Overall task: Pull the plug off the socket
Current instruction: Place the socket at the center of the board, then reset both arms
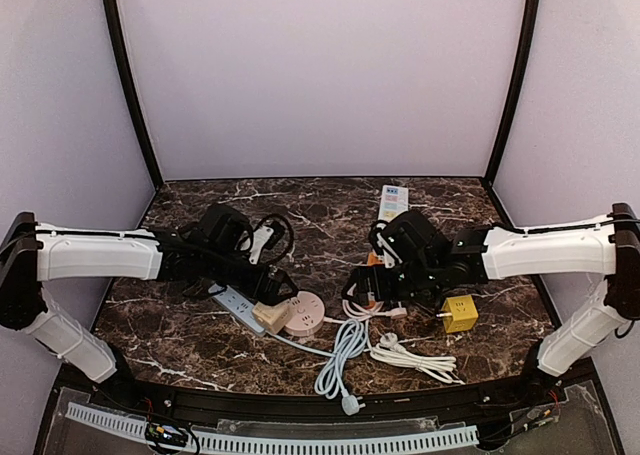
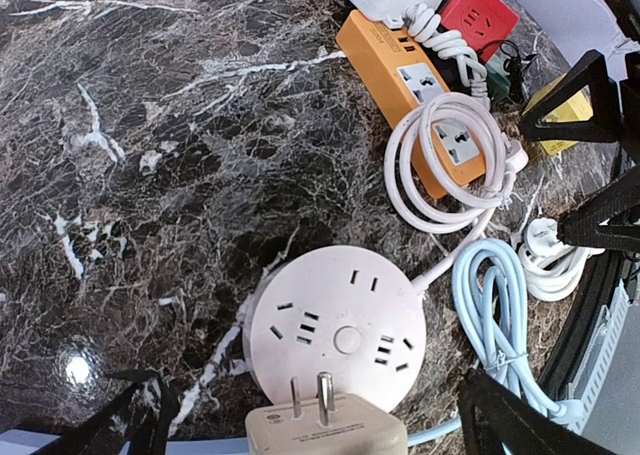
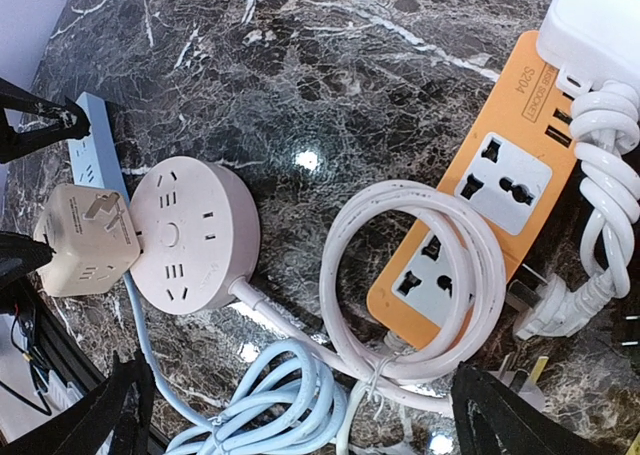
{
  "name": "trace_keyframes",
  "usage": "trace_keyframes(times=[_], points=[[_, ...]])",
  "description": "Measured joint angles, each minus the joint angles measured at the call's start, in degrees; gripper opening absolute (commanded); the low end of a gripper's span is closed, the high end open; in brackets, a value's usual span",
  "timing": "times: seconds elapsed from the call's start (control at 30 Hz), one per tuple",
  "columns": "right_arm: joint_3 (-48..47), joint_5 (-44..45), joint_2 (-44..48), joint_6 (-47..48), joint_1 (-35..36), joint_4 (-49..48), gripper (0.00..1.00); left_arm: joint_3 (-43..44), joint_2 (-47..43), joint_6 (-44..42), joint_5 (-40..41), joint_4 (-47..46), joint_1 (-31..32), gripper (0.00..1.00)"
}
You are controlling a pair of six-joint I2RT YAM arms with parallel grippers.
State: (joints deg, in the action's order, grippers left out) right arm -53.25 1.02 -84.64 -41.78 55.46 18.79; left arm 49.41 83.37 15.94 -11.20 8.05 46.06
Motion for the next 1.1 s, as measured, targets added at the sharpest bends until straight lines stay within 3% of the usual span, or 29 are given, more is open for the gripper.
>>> trace_keyframes(times=[0.3, 0.53, 0.73, 1.1], points=[[1.3, -0.4, 2.6, 2.4, -1.7, -1.2, 0.99, -2.0, -5.9, 0.3, -1.2, -1.2, -3.6, 0.99], [7.8, -6.1, 10.8, 7.1, -7.6, -7.6, 0.99, -1.9, -8.3, -1.6, -4.4, -1.2, -11.3, 0.99], [15.0, -13.9, 19.3, 11.7, -19.3, -13.1, 0.99, -0.7, -8.7, -3.7, -9.3, -0.2, -22.4, 0.99], [17.3, -17.9, 32.7, 21.7, -44.4, -10.2, 0.99, 1.5, -19.4, -6.3, -13.5, 1.9, -44.5, 0.99]])
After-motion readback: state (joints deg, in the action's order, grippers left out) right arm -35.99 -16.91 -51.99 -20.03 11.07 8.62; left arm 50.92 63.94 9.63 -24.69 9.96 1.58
